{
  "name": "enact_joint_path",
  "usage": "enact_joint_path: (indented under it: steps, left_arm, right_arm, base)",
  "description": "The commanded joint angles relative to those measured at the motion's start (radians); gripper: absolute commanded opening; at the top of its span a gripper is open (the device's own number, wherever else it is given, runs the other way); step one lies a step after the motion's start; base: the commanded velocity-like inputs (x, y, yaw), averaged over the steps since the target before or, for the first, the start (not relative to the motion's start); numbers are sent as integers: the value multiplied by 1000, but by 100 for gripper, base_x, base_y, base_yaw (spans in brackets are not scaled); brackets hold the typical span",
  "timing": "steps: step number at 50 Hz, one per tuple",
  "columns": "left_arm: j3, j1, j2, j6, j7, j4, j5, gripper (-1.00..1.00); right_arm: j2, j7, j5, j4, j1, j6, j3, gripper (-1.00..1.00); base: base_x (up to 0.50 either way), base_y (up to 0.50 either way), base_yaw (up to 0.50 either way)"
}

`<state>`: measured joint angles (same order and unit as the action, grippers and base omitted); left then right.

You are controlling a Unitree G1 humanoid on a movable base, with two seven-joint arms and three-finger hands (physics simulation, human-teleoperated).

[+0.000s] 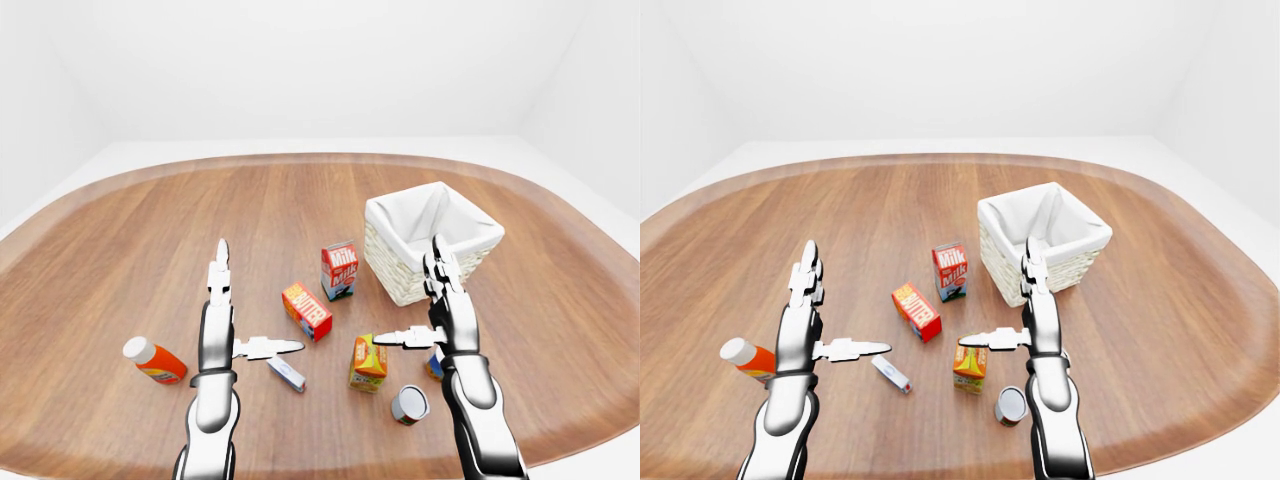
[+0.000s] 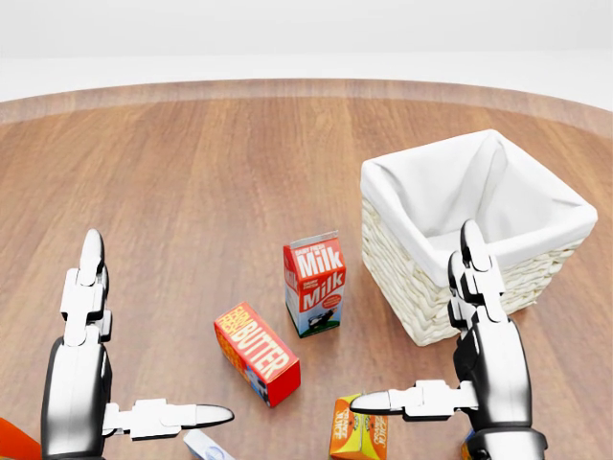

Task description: Pick up the alphabet soup and the tomato sauce, and put them in the basket.

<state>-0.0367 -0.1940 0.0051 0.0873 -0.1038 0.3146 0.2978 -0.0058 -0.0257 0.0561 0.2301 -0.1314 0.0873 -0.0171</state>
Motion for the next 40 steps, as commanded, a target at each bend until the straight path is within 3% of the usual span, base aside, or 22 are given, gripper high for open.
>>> enact_joint_path:
  steps: [1, 4, 11, 28, 32, 40]
  left_arm:
    - [0, -1, 0, 0, 1, -2, 0, 100]
    - [-2, -2, 0, 0, 2, -1, 0, 100]
    - [-3, -1, 0, 0, 3, 0, 1, 100]
    - [-2, 1, 0, 0, 4, -3, 2, 100]
    - [-7, 6, 1, 0, 3, -12, 18, 100]
    - [-10, 16, 2, 0, 3, -22, 26, 100]
  right_arm:
    - [0, -3, -1, 8, -4, 0, 3, 100]
    - [0, -2, -3, -76, -4, 0, 2, 100]
    - [-1, -9, -5, 2, -2, 0, 4, 100]
    - [0, -8, -4, -72, -4, 0, 4, 100]
    - [0, -10, -5, 4, -1, 0, 6, 100]
    - [-4, -7, -14, -78, 27, 0, -16, 100]
  base:
    - [21, 0, 0]
    - [10, 0, 0]
    - [0, 0, 0]
    - [0, 0, 0]
    - [0, 0, 0]
    - [0, 0, 0]
